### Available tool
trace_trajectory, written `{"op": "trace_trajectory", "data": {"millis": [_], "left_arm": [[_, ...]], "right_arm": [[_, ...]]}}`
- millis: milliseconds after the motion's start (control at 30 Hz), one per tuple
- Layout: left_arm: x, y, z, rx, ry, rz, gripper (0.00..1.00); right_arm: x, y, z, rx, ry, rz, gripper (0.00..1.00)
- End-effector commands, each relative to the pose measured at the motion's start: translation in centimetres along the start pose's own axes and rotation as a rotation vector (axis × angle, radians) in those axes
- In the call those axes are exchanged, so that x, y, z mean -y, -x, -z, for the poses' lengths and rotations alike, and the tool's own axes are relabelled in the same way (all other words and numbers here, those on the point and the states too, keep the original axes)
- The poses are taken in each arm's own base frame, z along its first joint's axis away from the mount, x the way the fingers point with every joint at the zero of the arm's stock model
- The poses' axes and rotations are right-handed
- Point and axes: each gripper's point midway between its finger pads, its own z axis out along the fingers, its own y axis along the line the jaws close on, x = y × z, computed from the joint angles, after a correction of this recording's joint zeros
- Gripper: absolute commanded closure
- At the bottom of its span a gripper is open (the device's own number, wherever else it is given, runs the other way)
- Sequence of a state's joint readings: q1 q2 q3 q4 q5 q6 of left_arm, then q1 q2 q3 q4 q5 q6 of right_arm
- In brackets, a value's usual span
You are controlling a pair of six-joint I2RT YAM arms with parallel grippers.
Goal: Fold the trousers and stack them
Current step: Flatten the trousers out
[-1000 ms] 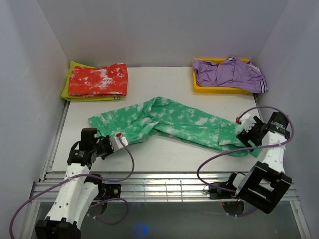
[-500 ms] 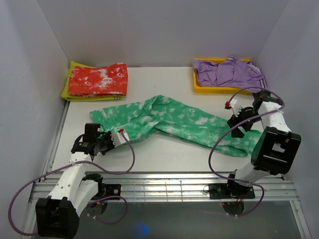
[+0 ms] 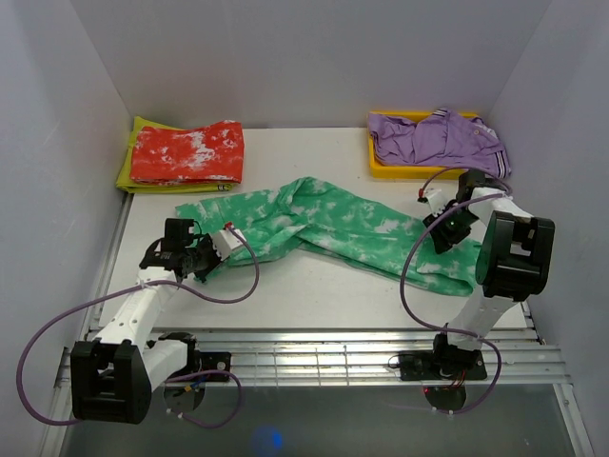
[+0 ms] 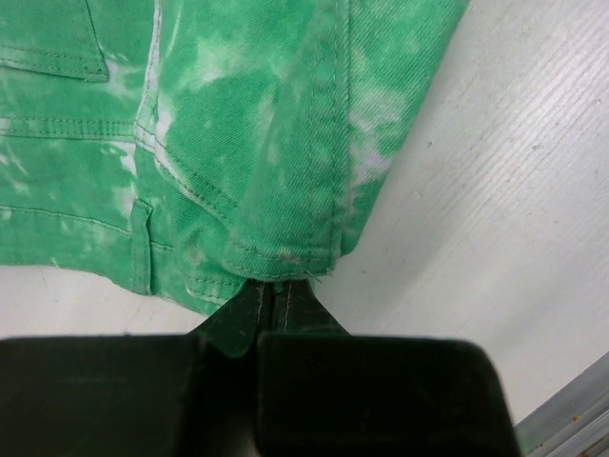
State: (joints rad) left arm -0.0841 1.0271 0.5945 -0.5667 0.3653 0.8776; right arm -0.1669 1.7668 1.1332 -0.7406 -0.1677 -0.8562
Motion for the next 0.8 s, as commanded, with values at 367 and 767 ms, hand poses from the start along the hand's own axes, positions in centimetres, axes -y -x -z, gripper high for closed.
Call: {"op": "trace_trajectory", "data": {"millis": [367, 767], "left_arm": [[-1.2, 2.9, 1.0, 0.069, 0.006, 0.077, 1.00], [-1.2, 3.1, 1.3, 0.072, 0.018, 0.109, 1.00]], "right_arm": [[3.9, 7.3, 5.0, 0.120, -0.096, -0.307, 0.44], [0.7, 6.8, 0.1, -0.050, -0.135, -0.437, 0.42]]}}
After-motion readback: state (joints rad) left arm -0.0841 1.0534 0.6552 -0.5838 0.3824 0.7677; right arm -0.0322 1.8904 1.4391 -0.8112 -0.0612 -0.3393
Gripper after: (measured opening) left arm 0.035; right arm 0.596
